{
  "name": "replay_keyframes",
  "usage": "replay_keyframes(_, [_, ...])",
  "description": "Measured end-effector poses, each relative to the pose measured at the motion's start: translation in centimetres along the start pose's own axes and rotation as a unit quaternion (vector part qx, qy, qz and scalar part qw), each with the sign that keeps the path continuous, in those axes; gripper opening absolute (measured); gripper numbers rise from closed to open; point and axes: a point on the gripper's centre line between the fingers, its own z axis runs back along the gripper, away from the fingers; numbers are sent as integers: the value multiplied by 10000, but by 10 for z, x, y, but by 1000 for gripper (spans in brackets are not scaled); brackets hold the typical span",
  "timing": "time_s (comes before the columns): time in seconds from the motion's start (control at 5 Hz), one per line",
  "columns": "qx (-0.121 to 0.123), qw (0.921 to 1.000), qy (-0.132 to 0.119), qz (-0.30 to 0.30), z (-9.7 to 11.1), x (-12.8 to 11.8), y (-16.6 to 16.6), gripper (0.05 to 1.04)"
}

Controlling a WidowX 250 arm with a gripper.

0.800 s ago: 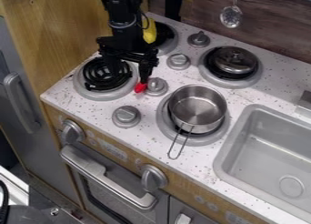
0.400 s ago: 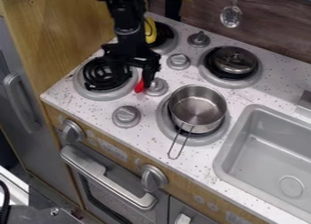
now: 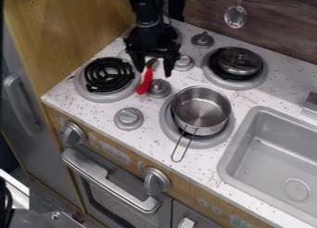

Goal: Put yellow object on bottom left burner

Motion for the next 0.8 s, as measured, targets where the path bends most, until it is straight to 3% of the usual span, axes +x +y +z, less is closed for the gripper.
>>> replay_keyframes(0.4, [134,9908,-1005,891,1,58,4,980])
replay_keyframes(0.8, [468,9732,-1781,1375,6,83,21,980])
